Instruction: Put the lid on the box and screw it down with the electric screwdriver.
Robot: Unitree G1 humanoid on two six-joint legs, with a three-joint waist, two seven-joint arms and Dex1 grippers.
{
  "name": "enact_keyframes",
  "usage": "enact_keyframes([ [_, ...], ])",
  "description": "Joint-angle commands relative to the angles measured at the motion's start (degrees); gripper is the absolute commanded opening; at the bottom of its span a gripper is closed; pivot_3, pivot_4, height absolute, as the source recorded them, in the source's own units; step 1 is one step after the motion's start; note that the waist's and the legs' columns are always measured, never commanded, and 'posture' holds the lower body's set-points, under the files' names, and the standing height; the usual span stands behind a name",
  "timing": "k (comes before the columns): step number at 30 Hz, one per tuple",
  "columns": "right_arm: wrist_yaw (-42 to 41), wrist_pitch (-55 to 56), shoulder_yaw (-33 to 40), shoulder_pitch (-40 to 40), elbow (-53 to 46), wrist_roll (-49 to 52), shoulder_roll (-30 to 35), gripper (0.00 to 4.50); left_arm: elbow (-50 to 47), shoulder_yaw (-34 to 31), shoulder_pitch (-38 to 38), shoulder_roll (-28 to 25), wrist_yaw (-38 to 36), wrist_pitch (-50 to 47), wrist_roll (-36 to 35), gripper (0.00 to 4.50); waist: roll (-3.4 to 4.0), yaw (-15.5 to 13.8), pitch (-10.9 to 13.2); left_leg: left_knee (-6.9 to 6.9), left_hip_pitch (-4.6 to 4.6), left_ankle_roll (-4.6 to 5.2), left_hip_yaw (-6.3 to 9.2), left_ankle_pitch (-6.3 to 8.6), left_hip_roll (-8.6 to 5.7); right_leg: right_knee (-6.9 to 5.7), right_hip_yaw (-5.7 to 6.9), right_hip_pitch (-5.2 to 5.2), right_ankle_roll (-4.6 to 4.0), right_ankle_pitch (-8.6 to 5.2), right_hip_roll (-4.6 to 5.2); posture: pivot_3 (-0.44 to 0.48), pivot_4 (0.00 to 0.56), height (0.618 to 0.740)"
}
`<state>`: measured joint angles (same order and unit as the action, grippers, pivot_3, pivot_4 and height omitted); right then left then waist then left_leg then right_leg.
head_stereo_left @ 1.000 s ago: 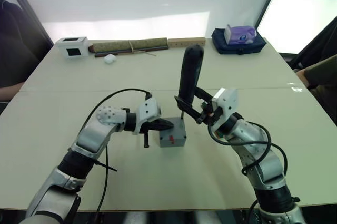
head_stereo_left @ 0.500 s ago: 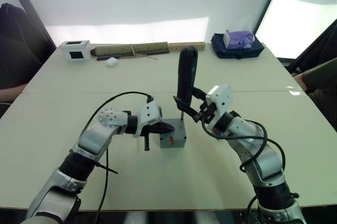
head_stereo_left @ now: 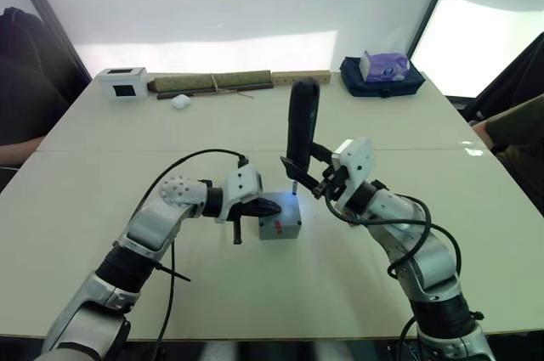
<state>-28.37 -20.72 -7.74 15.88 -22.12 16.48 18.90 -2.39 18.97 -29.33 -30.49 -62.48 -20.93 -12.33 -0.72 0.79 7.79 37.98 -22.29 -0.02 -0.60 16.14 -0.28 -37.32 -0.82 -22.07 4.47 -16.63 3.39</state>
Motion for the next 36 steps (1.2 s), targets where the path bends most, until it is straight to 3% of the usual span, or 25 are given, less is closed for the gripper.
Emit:
enact_keyframes([
  [1,-0.57,-3.5,-1.2,-1.65,3.43,-1.07,1.14,1.87,0.99,1.32,1.06,-0.48,-0.24,-1.02,1.57,0.0,0.0,0.0,0.0,-0.02,0.0,0.0,0.0,0.0,0.0,0.01,0.0,0.0,0.0,0.0,0.01,0.0,0.15,0.74],
  [13,2.77,-6.57,7.83,5.8,-7.51,8.72,-1.23,1.87,-0.42,0.75,1.01,-0.17,-0.69,-1.27,0.46,0.0,0.29,-0.09,0.29,-0.1,-0.63,-0.01,0.0,0.0,-0.05,0.15,0.01,-0.59,-0.02,0.02,0.1,0.0,0.15,0.74],
  [17,9.96,-15.93,17.78,13.63,-11.07,18.74,-0.2,1.87,-4.05,-1.21,0.84,-0.28,-1.61,-2.12,-2.53,0.0,0.59,-0.07,0.64,-0.03,-1.24,-0.01,-0.01,-0.02,-0.09,0.07,0.03,-1.24,0.19,0.15,0.11,0.0,0.15,0.74],
  [21,15.47,-32.82,25.21,17.39,-9.4,24.96,8.3,1.87,-8.81,-4.22,-0.56,-1.68,-3.04,-3.64,-6.51,0.0,0.56,-0.19,0.81,-0.13,-1.27,0.01,0.01,0.0,-0.12,0.15,0.12,-1.23,0.21,0.16,0.13,0.0,0.15,0.74],
  [24,15.62,-44.07,23.24,17.7,-6.52,22.47,18.74,1.87,-11.18,-6.5,-1.21,-2.83,-4.36,-4.26,-9.31,0.0,0.69,-0.01,1.01,-0.17,-1.33,0.06,0.01,0.03,-0.12,0.26,0.12,-1.26,0.2,0.15,0.15,0.0,0.15,0.74],
  [29,14.19,-60.15,25.07,19.88,-0.28,24.82,26.79,1.87,-13.68,-8.97,-1.7,-4.66,-6.28,-4.54,-12.45,0.0,0.89,0.09,1.51,-0.19,-1.39,0.07,-0.02,0.02,-0.16,0.24,0.13,-1.34,0.18,0.14,0.19,0.0,0.15,0.74],
  [32,10.84,-69.84,23.64,21.95,2.39,26.52,30.95,1.87,-14.49,-9.56,-1.96,-5.07,-6.61,-4.92,-13.82,0.0,0.98,0.06,1.88,-0.18,-1.4,0.08,-0.03,0.02,-0.16,0.22,0.14,-1.36,0.21,0.16,0.12,0.0,0.15,0.74],
  [36,10.05,-71.78,17.08,20.15,11.6,26.95,40.01,1.87,-16.44,-10.89,-2.36,-5.0,-6.6,-5.23,-16.31,0.0,0.86,-0.12,2.01,-0.16,-1.44,0.1,-0.03,0.02,-0.16,0.23,0.14,-1.36,0.24,0.16,0.07,0.0,0.15,0.74],
])
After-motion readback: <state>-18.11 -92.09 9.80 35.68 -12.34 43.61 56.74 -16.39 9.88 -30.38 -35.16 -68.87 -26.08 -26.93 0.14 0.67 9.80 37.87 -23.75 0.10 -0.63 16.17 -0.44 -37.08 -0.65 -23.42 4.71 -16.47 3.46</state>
